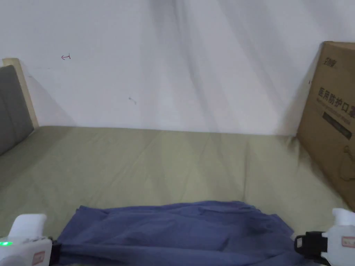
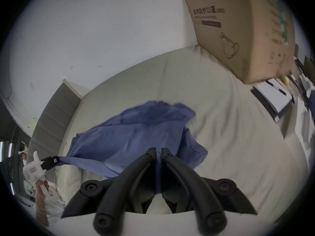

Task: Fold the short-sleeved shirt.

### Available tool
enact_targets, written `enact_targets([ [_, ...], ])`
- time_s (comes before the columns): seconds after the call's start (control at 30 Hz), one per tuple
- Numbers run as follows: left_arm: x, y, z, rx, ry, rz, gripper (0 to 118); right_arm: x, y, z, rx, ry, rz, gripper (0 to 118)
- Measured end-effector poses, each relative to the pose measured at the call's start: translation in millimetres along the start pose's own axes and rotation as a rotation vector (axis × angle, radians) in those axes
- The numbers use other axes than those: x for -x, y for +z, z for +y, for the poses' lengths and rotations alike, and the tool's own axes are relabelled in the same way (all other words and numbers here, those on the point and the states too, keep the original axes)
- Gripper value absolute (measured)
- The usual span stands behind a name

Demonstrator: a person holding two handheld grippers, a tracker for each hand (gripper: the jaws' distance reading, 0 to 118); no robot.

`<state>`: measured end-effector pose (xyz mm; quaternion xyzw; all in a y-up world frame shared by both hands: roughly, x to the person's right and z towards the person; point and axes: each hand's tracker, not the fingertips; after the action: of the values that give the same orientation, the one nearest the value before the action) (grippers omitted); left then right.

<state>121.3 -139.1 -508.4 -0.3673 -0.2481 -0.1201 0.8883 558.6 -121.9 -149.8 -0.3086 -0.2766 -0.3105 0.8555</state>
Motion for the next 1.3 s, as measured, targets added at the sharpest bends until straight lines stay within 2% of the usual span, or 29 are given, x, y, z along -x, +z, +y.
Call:
enact_targets([
  [0.07, 11, 29, -40, 0.003, -0.007, 0.023, 6, -7, 31, -39, 0.019, -0.048, 0.005, 5],
  [0.1, 18, 43, -64, 0.017, -0.033, 0.032, 6, -10, 45, -67, 0.014, -0.056, 0.039, 5],
  [0.13, 21, 52, -81, 0.033, -0.075, 0.044, 6, -13, 54, -86, 0.023, -0.068, 0.033, 5],
  [0.23, 34, 72, -132, 0.099, -0.133, 0.042, 6, -13, 73, -150, 0.068, -0.062, 0.002, 5],
  [0.33, 45, 80, -166, 0.134, -0.108, 0.069, 6, -12, 85, -199, 0.140, -0.063, 0.018, 5],
  [0.47, 52, 85, -185, 0.150, -0.071, 0.064, 6, -12, 86, -235, 0.175, 0.045, -0.043, 5],
  [0.5, 55, 85, -186, 0.156, -0.055, 0.069, 7, -16, 83, -237, 0.179, 0.035, -0.047, 5],
  [0.53, 56, 85, -187, 0.154, -0.047, 0.069, 13, -18, 82, -237, 0.178, 0.028, -0.042, 5],
  [0.57, 53, 86, -186, 0.158, -0.036, 0.069, 31, -19, 80, -237, 0.172, 0.026, -0.042, 9],
  [0.63, 46, 91, -186, 0.157, -0.012, 0.094, 71, -18, 78, -230, 0.173, 0.023, -0.055, 30],
  [0.67, 46, 97, -186, 0.151, -0.001, 0.087, 83, -15, 79, -227, 0.192, 0.037, -0.093, 57],
  [0.7, 45, 106, -186, 0.122, 0.036, 0.052, 83, -12, 83, -224, 0.186, 0.048, -0.100, 81],
  [0.73, 51, 110, -183, 0.104, 0.059, 0.020, 83, -11, 87, -223, 0.171, 0.077, -0.092, 93],
  [0.87, 58, 147, -183, 0.033, 0.187, -0.041, 83, 8, 122, -215, 0.068, 0.156, -0.143, 84],
  [0.93, 54, 165, -187, 0.023, 0.228, -0.089, 82, 20, 145, -218, 0.007, 0.206, -0.110, 83],
  [0.97, 50, 174, -192, 0.010, 0.245, -0.096, 80, 27, 155, -221, -0.037, 0.228, -0.094, 75],
  [1.0, 55, 180, -198, 0.003, 0.238, -0.096, 72, 33, 162, -225, -0.053, 0.238, -0.096, 63],
  [1.03, 51, 184, -202, 0.002, 0.228, -0.089, 55, 37, 166, -229, -0.049, 0.230, -0.104, 46],
  [1.07, 45, 188, -207, 0.008, 0.208, -0.043, 22, 39, 167, -234, -0.052, 0.224, -0.106, 21],
  [1.1, 39, 187, -212, 0.028, 0.163, -0.003, 2, 40, 167, -240, -0.052, 0.209, -0.102, 9],
  [1.2, 39, 179, -224, 0.092, 0.042, 0.006, 0, 39, 161, -252, -0.006, 0.157, -0.040, 0],
  [1.3, 48, 168, -227, 0.079, 0.057, 0.029, 2, 34, 150, -261, 0.031, 0.141, -0.069, 0],
])
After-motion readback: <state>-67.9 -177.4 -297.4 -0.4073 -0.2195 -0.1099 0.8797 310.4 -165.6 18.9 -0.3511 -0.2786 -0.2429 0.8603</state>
